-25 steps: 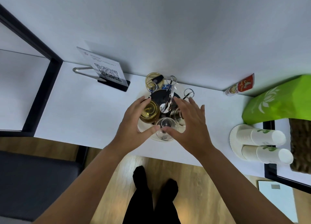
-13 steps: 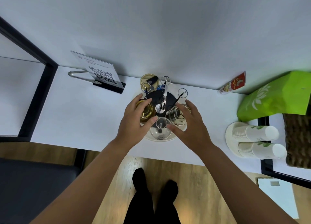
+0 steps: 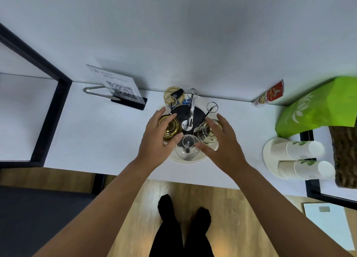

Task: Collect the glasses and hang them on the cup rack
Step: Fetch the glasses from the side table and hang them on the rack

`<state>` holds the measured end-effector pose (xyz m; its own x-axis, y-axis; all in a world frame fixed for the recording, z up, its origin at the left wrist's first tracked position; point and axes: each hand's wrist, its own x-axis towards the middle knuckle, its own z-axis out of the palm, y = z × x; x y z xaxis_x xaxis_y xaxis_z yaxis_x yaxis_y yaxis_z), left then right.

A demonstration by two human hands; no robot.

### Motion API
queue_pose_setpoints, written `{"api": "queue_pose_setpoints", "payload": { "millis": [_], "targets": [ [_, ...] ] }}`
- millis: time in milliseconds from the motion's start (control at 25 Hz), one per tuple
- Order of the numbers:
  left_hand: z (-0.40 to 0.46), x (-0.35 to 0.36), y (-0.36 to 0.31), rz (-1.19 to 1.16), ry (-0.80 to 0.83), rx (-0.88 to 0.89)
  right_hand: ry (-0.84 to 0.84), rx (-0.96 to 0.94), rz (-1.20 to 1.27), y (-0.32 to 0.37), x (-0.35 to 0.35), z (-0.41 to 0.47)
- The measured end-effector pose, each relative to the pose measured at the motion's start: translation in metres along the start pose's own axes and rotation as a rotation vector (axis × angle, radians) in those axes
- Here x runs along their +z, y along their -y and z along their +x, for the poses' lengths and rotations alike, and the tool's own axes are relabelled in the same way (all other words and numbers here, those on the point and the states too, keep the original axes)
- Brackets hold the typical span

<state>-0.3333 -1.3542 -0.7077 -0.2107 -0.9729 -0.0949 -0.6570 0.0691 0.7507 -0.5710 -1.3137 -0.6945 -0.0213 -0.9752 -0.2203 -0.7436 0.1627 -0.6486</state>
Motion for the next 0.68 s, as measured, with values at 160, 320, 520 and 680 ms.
{"api": "queue_pose_setpoints", "payload": {
  "millis": [160, 320, 520, 680],
  "targets": [
    [0.003, -0.015, 0.000, -0.041, -0.007, 0.007, 0.013, 0.001, -0.038, 0.005, -0.009, -0.005],
    [0.003, -0.033, -0.003, -0.011, 0.029, 0.026, -0.019, 0.010, -0.032, 0.015, -0.023, -0.013],
    [0.003, -0.047, -0.021, 0.003, 0.049, 0.125, -0.035, -0.023, -0.047, 0.038, -0.044, -0.019],
    [-0.009, -0.064, -0.031, 0.022, -0.002, 0.188, -0.084, -0.036, -0.048, 0.052, -0.059, -0.035]
  ]
}}
